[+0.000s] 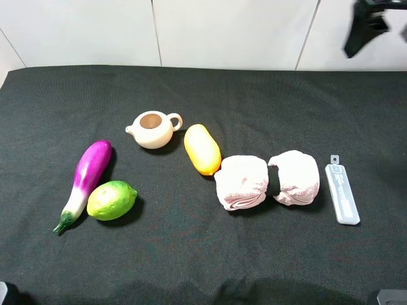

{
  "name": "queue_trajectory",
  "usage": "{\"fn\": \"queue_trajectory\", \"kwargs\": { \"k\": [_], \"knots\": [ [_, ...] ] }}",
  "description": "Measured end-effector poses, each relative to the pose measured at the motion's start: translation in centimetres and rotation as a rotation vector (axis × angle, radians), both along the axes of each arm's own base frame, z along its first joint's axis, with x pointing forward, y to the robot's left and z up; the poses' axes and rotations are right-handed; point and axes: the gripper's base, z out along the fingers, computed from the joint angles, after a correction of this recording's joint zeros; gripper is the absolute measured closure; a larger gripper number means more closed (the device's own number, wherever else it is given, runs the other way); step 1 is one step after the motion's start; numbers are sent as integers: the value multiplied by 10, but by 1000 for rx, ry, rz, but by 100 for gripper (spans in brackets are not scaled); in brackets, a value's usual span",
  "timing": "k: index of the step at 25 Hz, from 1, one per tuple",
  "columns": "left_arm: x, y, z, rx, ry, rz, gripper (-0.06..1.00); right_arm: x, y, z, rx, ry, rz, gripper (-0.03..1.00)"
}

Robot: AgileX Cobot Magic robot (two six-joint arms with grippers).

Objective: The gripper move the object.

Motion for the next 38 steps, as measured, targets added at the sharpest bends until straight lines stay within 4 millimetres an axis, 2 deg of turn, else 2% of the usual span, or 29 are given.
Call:
{"fn": "queue_trajectory", "kwargs": {
  "k": [3, 6, 10, 16, 25, 33, 38],
  "knots": [
    [0, 0, 0, 0, 0, 0, 15, -20, -27, -5, 2, 24, -85, 27],
    [0, 0, 0, 0, 0, 0, 15, -47, -46, -15, 13, 36, -159, 27],
    [0, 0, 0, 0, 0, 0, 15, -84, -57, -28, 25, -27, -220, 27],
    [0, 0, 0, 0, 0, 0, 15, -137, -52, -42, 46, -140, -238, 27],
    [0, 0, 0, 0, 0, 0, 15, -200, -42, -63, 95, -295, -249, 27],
    [0, 0, 0, 0, 0, 0, 15, -251, -35, -54, 113, -499, -236, 27],
    [0, 0, 0, 0, 0, 0, 15, -272, -33, -53, 120, -627, -226, 27]
  ]
}}
